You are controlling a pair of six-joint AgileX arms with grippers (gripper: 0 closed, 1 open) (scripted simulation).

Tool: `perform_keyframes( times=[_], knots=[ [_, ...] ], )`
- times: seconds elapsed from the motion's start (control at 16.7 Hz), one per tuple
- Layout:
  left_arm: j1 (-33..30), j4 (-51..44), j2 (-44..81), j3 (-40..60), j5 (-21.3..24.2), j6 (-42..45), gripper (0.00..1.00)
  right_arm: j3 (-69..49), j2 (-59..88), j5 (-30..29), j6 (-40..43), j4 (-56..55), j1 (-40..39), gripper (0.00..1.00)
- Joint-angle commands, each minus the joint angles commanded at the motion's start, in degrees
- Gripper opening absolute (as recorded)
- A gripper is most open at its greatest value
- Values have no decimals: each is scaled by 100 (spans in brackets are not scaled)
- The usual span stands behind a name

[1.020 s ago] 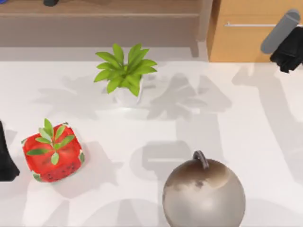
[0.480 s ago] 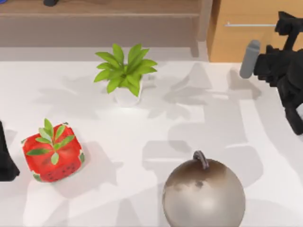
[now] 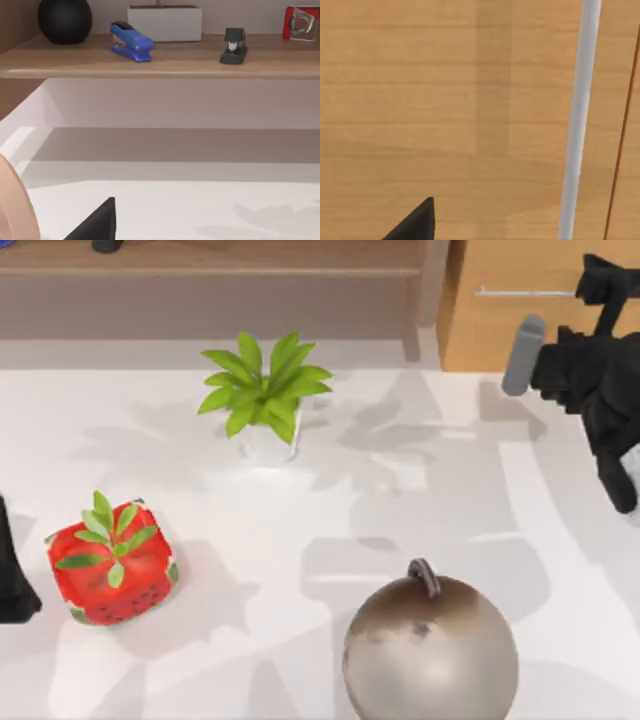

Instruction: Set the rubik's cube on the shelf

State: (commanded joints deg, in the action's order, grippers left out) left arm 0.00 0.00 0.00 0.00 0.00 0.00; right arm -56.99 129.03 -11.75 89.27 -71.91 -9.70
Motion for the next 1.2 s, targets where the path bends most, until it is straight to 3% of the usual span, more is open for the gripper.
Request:
perform_keyframes(
  times=[0.42,1.2],
  knots=[
    [0,0,0,0,0,0,100,-381,175,28,2,206,31,100],
    [0,0,0,0,0,0,100,-381,175,28,2,206,31,2]
  ],
)
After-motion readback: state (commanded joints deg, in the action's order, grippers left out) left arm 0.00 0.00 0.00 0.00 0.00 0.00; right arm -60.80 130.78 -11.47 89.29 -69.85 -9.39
